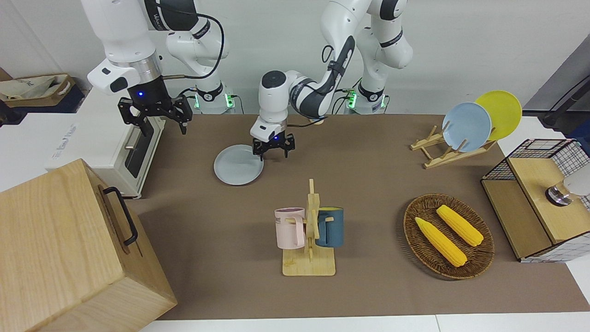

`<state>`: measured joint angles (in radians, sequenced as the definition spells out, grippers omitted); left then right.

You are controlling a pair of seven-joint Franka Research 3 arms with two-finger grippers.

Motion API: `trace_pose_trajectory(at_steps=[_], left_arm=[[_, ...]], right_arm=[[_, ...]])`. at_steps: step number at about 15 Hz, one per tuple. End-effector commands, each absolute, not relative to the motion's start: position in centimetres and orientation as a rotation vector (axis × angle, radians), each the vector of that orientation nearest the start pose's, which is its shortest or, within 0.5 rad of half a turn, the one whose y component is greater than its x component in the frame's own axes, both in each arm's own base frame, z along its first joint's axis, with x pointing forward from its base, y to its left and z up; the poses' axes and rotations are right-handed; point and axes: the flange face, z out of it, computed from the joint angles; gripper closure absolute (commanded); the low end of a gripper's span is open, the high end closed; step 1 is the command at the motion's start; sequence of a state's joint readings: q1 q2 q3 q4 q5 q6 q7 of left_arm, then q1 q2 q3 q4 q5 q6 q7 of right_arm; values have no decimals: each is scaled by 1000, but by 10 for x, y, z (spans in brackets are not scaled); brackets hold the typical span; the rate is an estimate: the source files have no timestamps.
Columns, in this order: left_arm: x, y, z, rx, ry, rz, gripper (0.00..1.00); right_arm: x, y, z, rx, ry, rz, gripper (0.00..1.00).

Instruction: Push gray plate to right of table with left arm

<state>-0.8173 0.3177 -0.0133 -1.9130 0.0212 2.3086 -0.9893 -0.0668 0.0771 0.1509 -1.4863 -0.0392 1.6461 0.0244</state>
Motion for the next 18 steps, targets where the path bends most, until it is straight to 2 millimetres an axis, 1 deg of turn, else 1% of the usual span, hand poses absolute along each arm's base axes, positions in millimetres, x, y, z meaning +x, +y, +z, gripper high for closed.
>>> trace_pose_trajectory(at_steps=[1, 4, 5, 7, 8, 14, 18], left_arm=[[421, -403, 362, -3165, -155, -61, 9], [434, -364, 394, -3164, -81, 41, 9], [441, -345, 407, -3166, -78, 61, 9], [448, -321, 426, -3173, -49, 87, 9], [452, -308, 433, -3169, -37, 98, 9], [466, -248, 466, -3160, 28, 147, 9], [476, -202, 492, -3159, 91, 158, 9]], right_arm=[[583, 43, 632, -3153, -85, -143, 17], [583, 43, 632, -3153, -85, -141, 17], [583, 43, 632, -3153, -85, -143, 17], [583, 43, 632, -3153, -85, -143, 17], [583, 43, 632, -3153, -85, -141, 17], [583, 43, 632, -3153, -87, -143, 17], [583, 43, 632, -3153, -85, -141, 17]])
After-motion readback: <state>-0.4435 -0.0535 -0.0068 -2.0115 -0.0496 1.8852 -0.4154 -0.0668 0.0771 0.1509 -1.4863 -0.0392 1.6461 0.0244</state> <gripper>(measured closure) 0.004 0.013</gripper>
